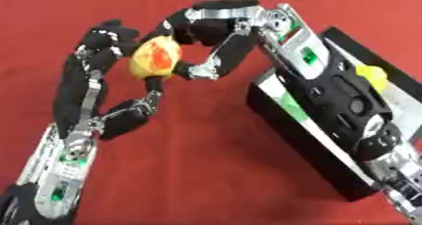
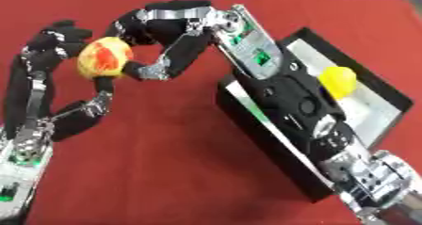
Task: Pick up the objects with one hand, pass them to the other hand, and then place them into the box on the other side of the table.
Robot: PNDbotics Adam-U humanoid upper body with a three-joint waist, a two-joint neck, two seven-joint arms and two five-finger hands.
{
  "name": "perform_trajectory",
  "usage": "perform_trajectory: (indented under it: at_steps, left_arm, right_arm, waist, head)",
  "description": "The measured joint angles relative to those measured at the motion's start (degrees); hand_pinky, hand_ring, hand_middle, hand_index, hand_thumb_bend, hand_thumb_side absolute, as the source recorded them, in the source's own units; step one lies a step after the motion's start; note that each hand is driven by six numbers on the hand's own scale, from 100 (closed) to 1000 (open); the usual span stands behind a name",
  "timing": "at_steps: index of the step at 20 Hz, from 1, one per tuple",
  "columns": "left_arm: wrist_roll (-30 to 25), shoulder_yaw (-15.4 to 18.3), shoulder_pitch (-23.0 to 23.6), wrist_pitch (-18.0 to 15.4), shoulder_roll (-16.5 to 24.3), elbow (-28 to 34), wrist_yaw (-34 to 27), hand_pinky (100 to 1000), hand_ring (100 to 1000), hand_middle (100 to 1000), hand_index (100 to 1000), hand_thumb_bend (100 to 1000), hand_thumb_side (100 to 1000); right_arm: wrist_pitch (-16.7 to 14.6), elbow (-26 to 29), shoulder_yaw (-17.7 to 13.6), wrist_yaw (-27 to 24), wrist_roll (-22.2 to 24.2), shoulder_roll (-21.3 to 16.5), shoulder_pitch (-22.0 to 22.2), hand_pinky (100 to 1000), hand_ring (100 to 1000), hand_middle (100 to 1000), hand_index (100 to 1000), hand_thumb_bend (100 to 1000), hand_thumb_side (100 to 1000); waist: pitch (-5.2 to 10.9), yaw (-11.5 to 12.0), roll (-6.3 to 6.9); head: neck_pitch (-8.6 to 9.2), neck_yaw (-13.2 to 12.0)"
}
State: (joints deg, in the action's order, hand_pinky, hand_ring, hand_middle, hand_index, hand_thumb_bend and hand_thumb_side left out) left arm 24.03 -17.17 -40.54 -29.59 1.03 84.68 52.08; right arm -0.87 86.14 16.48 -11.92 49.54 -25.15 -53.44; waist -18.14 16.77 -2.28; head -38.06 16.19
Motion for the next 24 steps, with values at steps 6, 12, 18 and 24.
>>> perform_trajectory:
  at_steps: [6, 12, 18, 24]
  left_arm:
    - [0.2, 0.1, 0.0, 3.1, -0.1, -0.6, 0.9, 907, 777, 645, 856, 384, 322]
    - [0.0, 0.3, 0.3, 6.0, -0.1, -0.9, 1.5, 908, 781, 652, 864, 486, 397]
    - [0.1, 0.4, 1.2, 6.8, 0.5, -1.3, 2.0, 909, 783, 654, 865, 560, 471]
    - [0.2, 0.7, 2.4, 6.9, 1.6, -1.6, 2.3, 907, 784, 655, 864, 586, 493]
  right_arm:
    - [1.8, 0.1, -0.5, -1.6, -0.2, -0.1, 0.1, 982, 983, 635, 684, 100, 100]
    - [3.6, 0.4, -0.7, -2.0, -0.9, -0.4, 0.6, 980, 982, 635, 685, 100, 100]
    - [5.1, 0.5, -1.6, -3.2, -1.7, -0.9, 1.0, 982, 984, 638, 687, 100, 100]
    - [6.6, 1.1, -3.0, -5.1, -3.2, -2.2, 1.7, 983, 985, 639, 687, 100, 100]
  waist:
    - [0.00, -0.3, 0.00]
    - [0.00, -0.9, 0.00]
    - [0.02, -1.6, 0.00]
    - [0.09, -2.8, 0.02]
  head:
    - [-0.01, 0.1]
    - [-0.04, 0.2]
    - [-0.11, 0.7]
    - [-0.64, 0.9]
